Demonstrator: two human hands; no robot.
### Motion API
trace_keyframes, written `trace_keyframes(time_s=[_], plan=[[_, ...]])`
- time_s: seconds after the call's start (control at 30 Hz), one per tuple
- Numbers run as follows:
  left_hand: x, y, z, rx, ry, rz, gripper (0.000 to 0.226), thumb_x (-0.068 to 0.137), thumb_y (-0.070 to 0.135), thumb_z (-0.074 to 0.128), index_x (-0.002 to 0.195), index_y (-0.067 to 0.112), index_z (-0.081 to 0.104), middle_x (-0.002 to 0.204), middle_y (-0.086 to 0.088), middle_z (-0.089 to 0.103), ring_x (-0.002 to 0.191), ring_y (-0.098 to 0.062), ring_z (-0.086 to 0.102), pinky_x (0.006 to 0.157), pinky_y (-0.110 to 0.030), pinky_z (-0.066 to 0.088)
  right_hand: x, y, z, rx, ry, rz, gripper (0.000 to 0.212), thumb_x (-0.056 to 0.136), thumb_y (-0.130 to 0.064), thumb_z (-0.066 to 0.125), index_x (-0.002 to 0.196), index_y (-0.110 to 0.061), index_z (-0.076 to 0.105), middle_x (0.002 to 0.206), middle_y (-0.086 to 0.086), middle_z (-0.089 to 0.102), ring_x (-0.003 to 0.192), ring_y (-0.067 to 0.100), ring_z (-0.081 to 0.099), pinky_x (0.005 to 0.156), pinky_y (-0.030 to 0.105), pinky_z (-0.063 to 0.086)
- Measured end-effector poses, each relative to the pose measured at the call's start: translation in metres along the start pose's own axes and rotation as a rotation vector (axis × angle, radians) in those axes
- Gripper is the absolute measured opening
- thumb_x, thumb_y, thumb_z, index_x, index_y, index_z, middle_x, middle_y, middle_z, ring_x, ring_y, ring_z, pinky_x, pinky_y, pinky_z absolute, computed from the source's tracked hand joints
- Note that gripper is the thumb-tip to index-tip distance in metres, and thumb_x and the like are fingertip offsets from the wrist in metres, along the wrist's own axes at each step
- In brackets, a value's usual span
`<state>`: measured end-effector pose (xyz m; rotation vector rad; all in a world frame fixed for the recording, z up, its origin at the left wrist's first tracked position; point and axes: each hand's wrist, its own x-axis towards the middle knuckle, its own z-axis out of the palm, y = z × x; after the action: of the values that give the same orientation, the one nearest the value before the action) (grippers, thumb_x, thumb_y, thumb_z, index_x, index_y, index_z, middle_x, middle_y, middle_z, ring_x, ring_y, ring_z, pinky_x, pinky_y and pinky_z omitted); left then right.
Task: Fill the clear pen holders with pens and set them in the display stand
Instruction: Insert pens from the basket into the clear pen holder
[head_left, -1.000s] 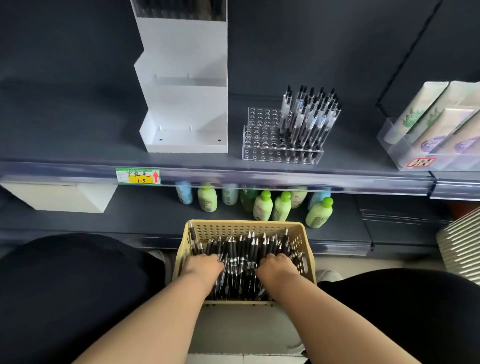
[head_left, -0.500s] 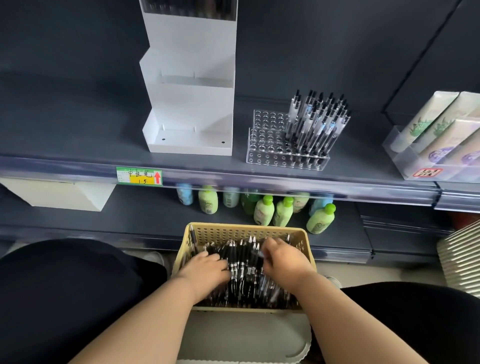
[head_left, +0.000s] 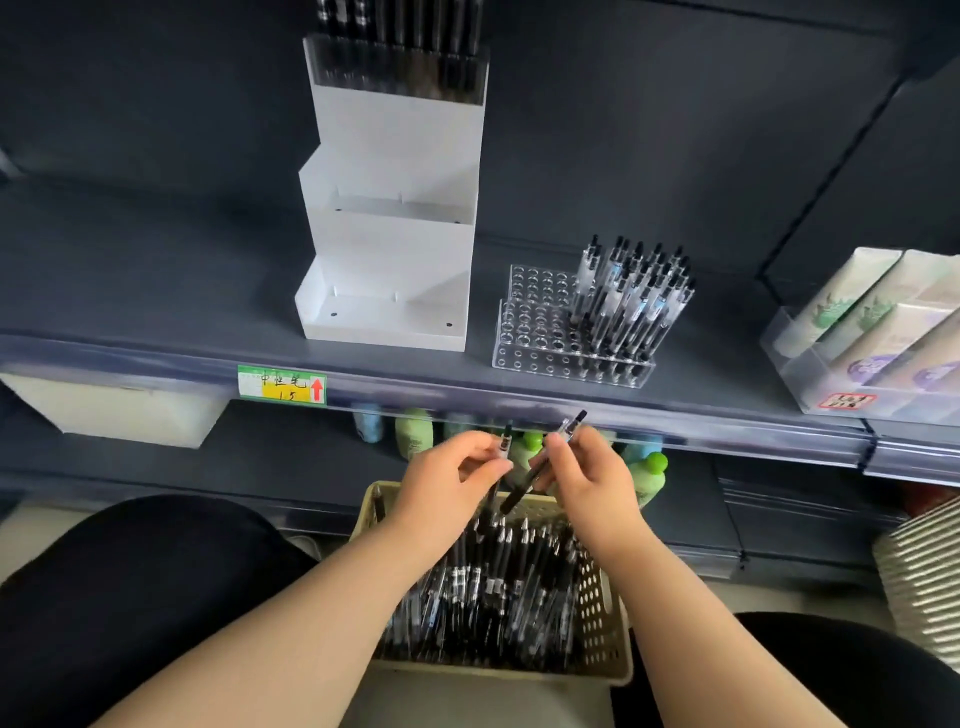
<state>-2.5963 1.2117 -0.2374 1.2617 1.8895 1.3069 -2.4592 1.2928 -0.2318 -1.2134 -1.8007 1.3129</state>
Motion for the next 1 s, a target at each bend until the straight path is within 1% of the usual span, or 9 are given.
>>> trace_keyframes(time_s=[0.13,0.2,0.33,0.47,0.6,0.63,0.73,0.77,1.0], plan=[[0.026,0.032,-0.001,-0.139,0.130,0.044,0.016,0.081,0.023,0.070,0.090,0.034,0.065,0.084,0.023,0.066,0.080,0.012,0.059,0.073,-0.002,0.042,0.022,-0.052,-0.015,-0.131,0.143,-0.227,0.022,0.087,-0.037,0.059,0.071,-0.024,0.051,0.067,0.005,0.064,0.065,0.021,0.061,0.061,0.036,0.048],[0.042,0.047,-0.006,-0.184,0.180,0.083,0.017,0.080,0.024,0.070,0.088,0.038,0.063,0.082,0.024,0.067,0.079,0.011,0.060,0.071,-0.002,0.042,0.035,-0.079,-0.025,-0.082,0.198,-0.323,0.014,0.085,-0.029,0.063,0.078,-0.032,0.051,0.070,0.001,0.065,0.066,0.018,0.065,0.060,0.033,0.052],[0.074,0.074,-0.015,-0.224,0.194,0.178,0.023,0.080,0.024,0.070,0.084,0.043,0.060,0.079,0.030,0.065,0.079,0.010,0.061,0.068,-0.003,0.043,0.062,-0.118,-0.045,0.014,0.302,-0.445,0.023,0.085,-0.026,0.061,0.087,-0.045,0.048,0.072,-0.006,0.068,0.062,0.009,0.068,0.059,0.029,0.052],[0.102,0.091,-0.011,-0.236,0.202,0.251,0.019,0.079,0.023,0.071,0.087,0.039,0.062,0.079,0.024,0.067,0.078,0.007,0.062,0.071,-0.006,0.046,0.091,-0.140,-0.057,-0.072,0.343,-0.508,0.010,0.091,-0.035,0.049,0.081,-0.040,0.049,0.069,-0.008,0.068,0.061,0.007,0.068,0.056,0.025,0.051],[0.120,0.097,0.000,-0.267,0.245,0.310,0.018,0.078,0.018,0.073,0.090,0.030,0.066,0.079,0.018,0.067,0.073,0.003,0.063,0.070,-0.011,0.049,0.116,-0.142,-0.066,-0.371,0.387,-0.567,0.016,0.091,-0.039,0.047,0.080,-0.032,0.055,0.066,-0.009,0.065,0.067,0.010,0.062,0.070,0.028,0.048],[0.124,0.096,0.001,-0.267,0.259,0.318,0.019,0.078,0.018,0.073,0.089,0.031,0.066,0.080,0.017,0.068,0.073,0.002,0.063,0.071,-0.013,0.050,0.120,-0.140,-0.067,-0.411,0.389,-0.580,0.015,0.091,-0.038,0.048,0.083,-0.032,0.059,0.067,-0.011,0.063,0.068,0.010,0.060,0.070,0.025,0.046],[0.133,0.097,0.003,-0.256,0.275,0.305,0.018,0.077,0.018,0.074,0.090,0.030,0.066,0.081,0.015,0.069,0.073,-0.001,0.065,0.073,-0.018,0.053,0.127,-0.133,-0.070,-0.473,0.376,-0.598,0.012,0.089,-0.029,0.057,0.089,-0.024,0.067,0.066,-0.023,0.053,0.073,0.002,0.053,0.064,0.000,0.033],[0.136,0.099,0.003,-0.264,0.277,0.292,0.018,0.078,0.018,0.074,0.090,0.029,0.067,0.080,0.015,0.069,0.074,-0.002,0.065,0.074,-0.021,0.054,0.128,-0.132,-0.070,-0.485,0.367,-0.602,0.010,0.088,-0.026,0.059,0.090,-0.021,0.068,0.067,-0.025,0.051,0.074,-0.001,0.051,0.064,-0.002,0.033],[0.153,0.104,0.005,-0.295,0.303,0.264,0.014,0.078,0.021,0.074,0.088,0.028,0.068,0.077,0.015,0.069,0.070,-0.002,0.065,0.075,-0.029,0.056,0.129,-0.128,-0.071,-0.541,0.347,-0.635,0.010,0.086,-0.021,0.062,0.092,-0.018,0.070,0.073,-0.012,0.058,0.075,0.003,0.053,0.066,0.001,0.036]])
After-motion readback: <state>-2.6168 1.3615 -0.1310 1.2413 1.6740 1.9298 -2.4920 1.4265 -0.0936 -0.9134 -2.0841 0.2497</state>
